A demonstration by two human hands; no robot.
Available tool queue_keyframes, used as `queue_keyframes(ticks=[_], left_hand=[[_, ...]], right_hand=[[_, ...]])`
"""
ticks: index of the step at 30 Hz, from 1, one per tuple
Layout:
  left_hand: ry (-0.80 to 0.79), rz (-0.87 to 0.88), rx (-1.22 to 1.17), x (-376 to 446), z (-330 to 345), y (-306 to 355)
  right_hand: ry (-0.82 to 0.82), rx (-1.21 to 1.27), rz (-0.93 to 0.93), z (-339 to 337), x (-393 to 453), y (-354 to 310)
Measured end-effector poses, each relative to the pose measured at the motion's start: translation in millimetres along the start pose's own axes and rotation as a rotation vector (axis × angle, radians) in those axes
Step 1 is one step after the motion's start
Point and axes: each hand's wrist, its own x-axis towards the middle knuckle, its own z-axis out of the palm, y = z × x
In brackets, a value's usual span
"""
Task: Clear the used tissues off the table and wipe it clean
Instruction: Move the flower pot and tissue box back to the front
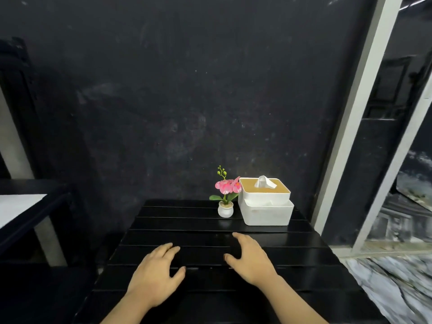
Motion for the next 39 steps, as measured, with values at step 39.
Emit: queue_keyframes(ticks=[39], left_hand=[[-0.011, 0.087, 0.062, 65, 41, -16]], right_hand=[[0.322, 0.404, 0.046, 51, 135, 19]])
